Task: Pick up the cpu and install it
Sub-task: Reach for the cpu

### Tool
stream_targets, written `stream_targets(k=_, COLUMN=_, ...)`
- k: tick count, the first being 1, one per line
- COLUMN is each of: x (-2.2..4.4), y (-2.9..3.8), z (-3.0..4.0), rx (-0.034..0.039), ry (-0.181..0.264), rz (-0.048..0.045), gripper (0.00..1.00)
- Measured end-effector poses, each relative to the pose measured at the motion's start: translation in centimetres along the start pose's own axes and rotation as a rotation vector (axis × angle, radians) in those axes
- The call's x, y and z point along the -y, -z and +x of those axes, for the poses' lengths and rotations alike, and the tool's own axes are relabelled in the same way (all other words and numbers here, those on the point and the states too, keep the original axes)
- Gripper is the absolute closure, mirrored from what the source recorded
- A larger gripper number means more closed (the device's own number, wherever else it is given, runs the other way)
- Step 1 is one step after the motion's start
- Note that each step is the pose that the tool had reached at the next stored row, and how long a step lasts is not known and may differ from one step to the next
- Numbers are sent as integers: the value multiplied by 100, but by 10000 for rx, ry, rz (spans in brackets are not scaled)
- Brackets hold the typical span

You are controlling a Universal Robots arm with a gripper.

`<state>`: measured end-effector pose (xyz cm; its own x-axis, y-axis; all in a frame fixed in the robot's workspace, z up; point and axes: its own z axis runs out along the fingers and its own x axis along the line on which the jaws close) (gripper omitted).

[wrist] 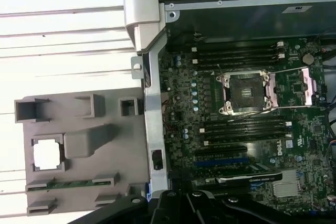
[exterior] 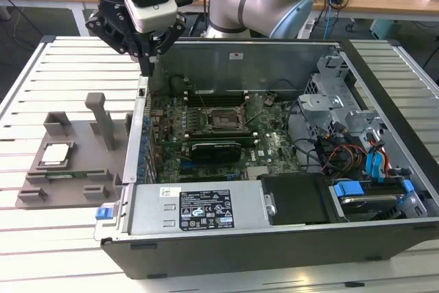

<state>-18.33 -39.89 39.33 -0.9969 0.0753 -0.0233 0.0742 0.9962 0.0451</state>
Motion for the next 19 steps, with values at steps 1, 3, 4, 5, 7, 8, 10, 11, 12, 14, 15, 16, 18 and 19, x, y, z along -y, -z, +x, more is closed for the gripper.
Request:
stream_targets(k=1, x=1, y=0, z=20, rx=0, ry=0, rz=0, gripper=89)
stream_targets(k=3, x=3, y=1, z=42, rx=0, ry=0, rz=0, gripper=89)
stream_targets(k=4, x=4, y=2, z=56, rx=0, ry=1, rz=0, gripper=89)
stream_targets(k=5, x=5, y=2, z=69, rx=0, ry=0, rz=0, gripper=89)
stream_targets(k=7, x=7, y=3, z=100, rx=0, ry=-1, rz=1, gripper=89)
stream_targets(k=8, x=8, y=3, z=110, rx=0, ry=0, rz=0, gripper=89)
stream_targets(k=10, x=10, y=3, z=140, rx=0, ry=0, rz=-1, gripper=89)
stream_targets(k=11, x=11, y=4, z=151, rx=0, ry=0, rz=0, gripper=89)
stream_targets(k=12, x=12, y=4, z=163, rx=1, ry=0, rz=0, gripper=89)
stream_targets(k=14, x=14, y=5, z=188, rx=0, ry=0, rz=0, gripper=89)
stream_targets(k=15, x=16, y=6, z=212, rx=0, ry=0, rz=0, gripper=89)
stream_targets(k=16, x=17, y=6, z=228, rx=0, ry=0, rz=0, gripper=89)
stream_targets(k=18, x=19, y=7, z=247, rx=0, ry=0, rz=0, gripper=89)
stream_targets(k=19, x=19, y=7, z=258, rx=1, ry=1, rz=0, gripper=89)
